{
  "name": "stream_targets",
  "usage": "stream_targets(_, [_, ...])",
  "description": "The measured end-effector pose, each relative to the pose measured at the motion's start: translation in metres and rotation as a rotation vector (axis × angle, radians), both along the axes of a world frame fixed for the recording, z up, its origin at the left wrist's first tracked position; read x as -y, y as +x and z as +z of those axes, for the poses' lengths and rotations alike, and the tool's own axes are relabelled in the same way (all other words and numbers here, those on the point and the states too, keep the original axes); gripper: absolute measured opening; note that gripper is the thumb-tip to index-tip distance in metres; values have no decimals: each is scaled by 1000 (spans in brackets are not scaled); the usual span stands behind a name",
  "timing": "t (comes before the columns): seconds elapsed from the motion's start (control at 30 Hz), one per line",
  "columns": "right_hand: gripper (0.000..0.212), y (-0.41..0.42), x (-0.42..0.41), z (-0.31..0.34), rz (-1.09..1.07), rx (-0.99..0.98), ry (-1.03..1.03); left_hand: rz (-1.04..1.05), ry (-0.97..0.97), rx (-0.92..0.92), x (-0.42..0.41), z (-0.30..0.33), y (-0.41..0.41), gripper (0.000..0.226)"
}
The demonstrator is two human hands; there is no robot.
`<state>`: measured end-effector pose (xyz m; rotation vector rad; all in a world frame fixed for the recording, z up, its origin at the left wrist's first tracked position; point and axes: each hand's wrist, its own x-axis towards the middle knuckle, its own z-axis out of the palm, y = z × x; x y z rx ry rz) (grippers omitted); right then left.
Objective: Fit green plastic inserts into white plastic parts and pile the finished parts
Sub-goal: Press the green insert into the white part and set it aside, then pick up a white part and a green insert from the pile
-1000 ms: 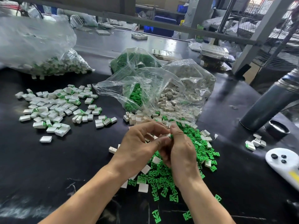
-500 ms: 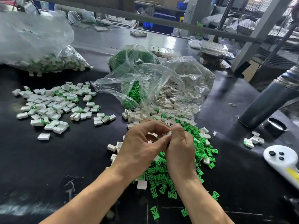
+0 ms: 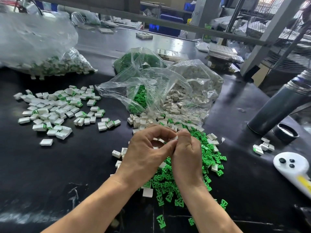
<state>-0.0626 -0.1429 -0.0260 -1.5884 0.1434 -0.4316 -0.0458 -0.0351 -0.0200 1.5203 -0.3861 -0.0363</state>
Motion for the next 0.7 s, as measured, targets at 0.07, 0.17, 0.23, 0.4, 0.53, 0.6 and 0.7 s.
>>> stream_targets(0.07, [69, 0, 0, -1, 2, -5, -19, 9, 7, 6, 0, -1, 1, 6])
stream_targets(0.17, [61, 0, 1, -5, -1, -26, -12, 18, 27, 19, -1, -2, 2, 6])
stream_targets(0.23, [63, 0, 6, -6, -13, -49, -42, 46, 25, 29, -3, -3, 5, 7])
stream_targets(0.4, [27, -3, 22, -2, 17, 51, -144, 117, 23, 17, -13, -5, 15, 11])
stream_targets(0.53, [4, -2, 25, -2, 64, 58, -214, 106, 45, 6, -14, -5, 15, 11])
stream_targets(0.6, [5, -2, 25, -2, 57, 52, -233, 109, 62, 2, -15, -5, 15, 15])
stream_targets(0.7, [8, -2, 25, -3, 41, 42, -234, 125, 155, 61, -16, -6, 14, 23])
